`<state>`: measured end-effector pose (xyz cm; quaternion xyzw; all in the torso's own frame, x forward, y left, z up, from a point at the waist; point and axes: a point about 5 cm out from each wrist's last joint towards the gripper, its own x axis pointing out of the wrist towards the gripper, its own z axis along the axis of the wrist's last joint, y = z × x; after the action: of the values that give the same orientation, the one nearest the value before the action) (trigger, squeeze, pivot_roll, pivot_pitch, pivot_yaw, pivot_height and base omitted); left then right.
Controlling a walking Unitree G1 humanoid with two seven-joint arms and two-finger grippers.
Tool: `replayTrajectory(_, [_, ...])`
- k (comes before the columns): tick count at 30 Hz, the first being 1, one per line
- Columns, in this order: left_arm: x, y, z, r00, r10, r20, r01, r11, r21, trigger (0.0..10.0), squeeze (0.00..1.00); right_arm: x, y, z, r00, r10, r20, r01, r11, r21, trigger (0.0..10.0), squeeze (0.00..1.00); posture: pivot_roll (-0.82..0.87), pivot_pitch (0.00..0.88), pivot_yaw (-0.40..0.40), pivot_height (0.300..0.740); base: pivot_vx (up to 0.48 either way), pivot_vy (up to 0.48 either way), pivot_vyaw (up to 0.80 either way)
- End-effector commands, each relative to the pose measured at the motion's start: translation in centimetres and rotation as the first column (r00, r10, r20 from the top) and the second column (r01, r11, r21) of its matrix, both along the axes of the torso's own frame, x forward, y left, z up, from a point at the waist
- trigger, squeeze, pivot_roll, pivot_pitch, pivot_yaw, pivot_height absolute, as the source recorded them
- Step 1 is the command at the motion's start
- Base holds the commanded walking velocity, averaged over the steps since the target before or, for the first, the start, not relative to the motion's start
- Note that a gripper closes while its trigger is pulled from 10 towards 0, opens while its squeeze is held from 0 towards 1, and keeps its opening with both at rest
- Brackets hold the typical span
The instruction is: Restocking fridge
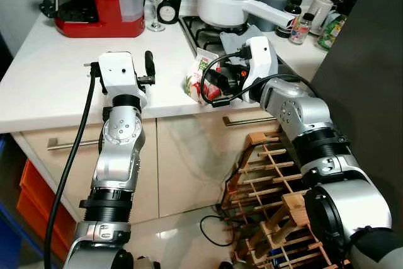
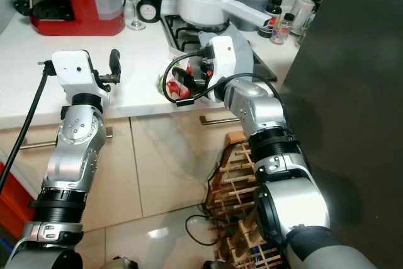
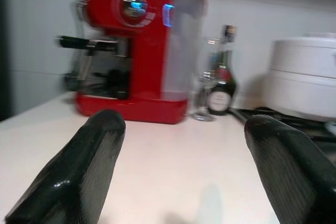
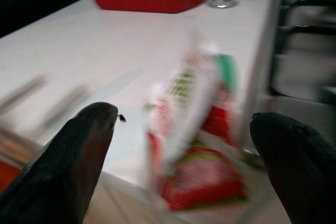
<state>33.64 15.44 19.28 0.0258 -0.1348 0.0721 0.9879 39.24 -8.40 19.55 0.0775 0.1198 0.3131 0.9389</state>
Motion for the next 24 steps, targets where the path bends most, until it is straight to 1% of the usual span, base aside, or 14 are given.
replayTrajectory(1, [0.1, -0.6, 0.4, 1.0, -0.023, 0.003, 0.023, 1.0, 0.01, 10.0, 0.0, 0.5, -0.4, 0.4, 0.999, -0.03, 0.025, 0.031, 1.0, -0.007, 10.0, 0.0, 0.04, 0.0, -0.087, 0.74, 0.0, 0.0, 0.0])
replayTrajectory(9, [0.0, -0.6, 0.4, 1.0, -0.023, 0.003, 0.023, 1.0, 0.01, 10.0, 0.0, 1.0, 0.1, 0.7, 0.997, -0.043, 0.061, 0.045, 0.998, -0.032, 10.0, 0.0, 0.05, 0.0, -0.097, 0.74, 0.0, 0.0, 0.0])
replayTrajectory(10, [-0.2, -0.4, 0.3, 1.0, -0.014, 0.001, 0.014, 1.0, 0.008, 10.0, 0.0, 1.0, 0.0, 1.1, 0.995, -0.046, 0.087, 0.049, 0.998, -0.037, 10.0, 0.0, 0.05, 0.0, -0.106, 0.74, 0.0, 0.0, 0.0])
replayTrajectory(12, [-0.4, -0.3, 0.1, 1.0, -0.008, -0.005, 0.008, 1.0, 0.006, 10.0, 0.0, 0.9, -0.4, 1.1, 0.99, -0.061, 0.128, 0.071, 0.995, -0.067, 10.0, 0.0, 0.05, 0.0, -0.105, 0.74, 0.0, 0.0, 0.0])
replayTrajectory(14, [-0.4, -0.3, 0.0, 1.0, -0.006, -0.007, 0.006, 1.0, 0.006, 10.0, 0.0, 0.8, -0.6, 1.0, 0.987, -0.07, 0.146, 0.082, 0.993, -0.082, 10.0, 0.0, 0.05, 0.0, -0.105, 0.74, 0.0, 0.0, 0.0])
replayTrajectory(15, [-0.5, -0.3, -0.2, 1.0, -0.011, -0.017, 0.011, 1.0, 0.007, 10.0, 0.0, 0.6, -1.1, 0.7, 0.982, -0.089, 0.167, 0.105, 0.991, -0.088, 10.0, 0.0, 0.04, 0.0, -0.094, 0.74, 0.0, 0.0, 0.0])
replayTrajectory(19, [-0.4, -0.5, -0.3, 1.0, -0.021, -0.023, 0.022, 1.0, 0.008, 10.0, 0.0, 0.2, -1.8, -0.1, 0.979, -0.116, 0.17, 0.133, 0.987, -0.093, 10.0, 0.0, 0.03, 0.0, -0.09, 0.74, 0.0, 0.0, 0.0])
replayTrajectory(21, [0.0, -0.9, -0.1, 0.999, -0.044, -0.024, 0.045, 0.999, 0.014, 10.0, 0.0, 0.3, -2.1, -0.7, 0.975, -0.165, 0.152, 0.178, 0.981, -0.077, 10.0, 0.0, 0.01, 0.0, -0.065, 0.74, 0.0, 0.0, 0.0])
replayTrajectory(24, [0.2, -1.1, 0.1, 0.998, -0.056, -0.023, 0.057, 0.998, 0.017, 10.0, 0.0, 0.6, -1.9, -0.4, 0.97, -0.189, 0.151, 0.201, 0.978, -0.064, 10.0, 0.0, 0.0, 0.0, -0.058, 0.74, 0.0, 0.0, 0.0])
